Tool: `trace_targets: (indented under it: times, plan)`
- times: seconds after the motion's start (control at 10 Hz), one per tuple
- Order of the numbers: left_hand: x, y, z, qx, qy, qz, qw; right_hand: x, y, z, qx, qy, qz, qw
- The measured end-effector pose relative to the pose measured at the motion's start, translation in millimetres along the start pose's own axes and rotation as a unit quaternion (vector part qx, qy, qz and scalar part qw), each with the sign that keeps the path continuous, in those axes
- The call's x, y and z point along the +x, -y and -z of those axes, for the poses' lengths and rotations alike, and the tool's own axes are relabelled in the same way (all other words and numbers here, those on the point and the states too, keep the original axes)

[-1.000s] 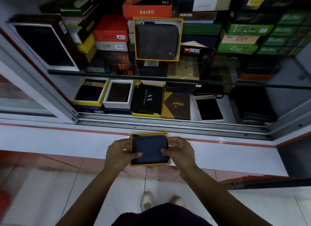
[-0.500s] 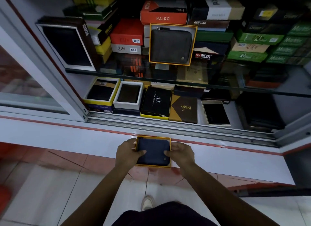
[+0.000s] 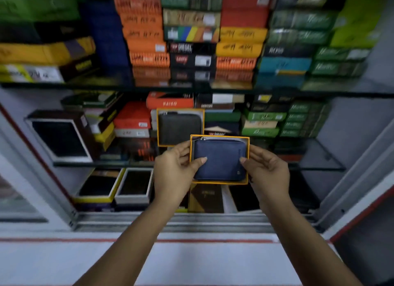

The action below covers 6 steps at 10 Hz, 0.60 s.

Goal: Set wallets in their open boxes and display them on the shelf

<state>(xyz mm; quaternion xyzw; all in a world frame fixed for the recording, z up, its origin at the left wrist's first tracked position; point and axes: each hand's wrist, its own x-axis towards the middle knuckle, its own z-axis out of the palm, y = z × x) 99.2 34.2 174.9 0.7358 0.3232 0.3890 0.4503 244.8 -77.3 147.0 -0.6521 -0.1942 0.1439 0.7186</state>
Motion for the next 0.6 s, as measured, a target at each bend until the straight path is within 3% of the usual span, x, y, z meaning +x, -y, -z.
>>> trace_targets:
  times: [0.3,0.5,0.6]
  plan:
    - [75,-13,-68,0.058,-0.016,-0.027,0.998,75,30,-10,-0.125,-0.066,0.060,0.988]
    - [83,-7,-80,0.113,0.037,-0.056,0.991,82,20,-12,-0.192,-0.008,0.076,0.978]
    - [69,-7,-75,0.070,0.004,-0.110,0.991,64,20,-13,-0.243,-0.050,0.198,0.948]
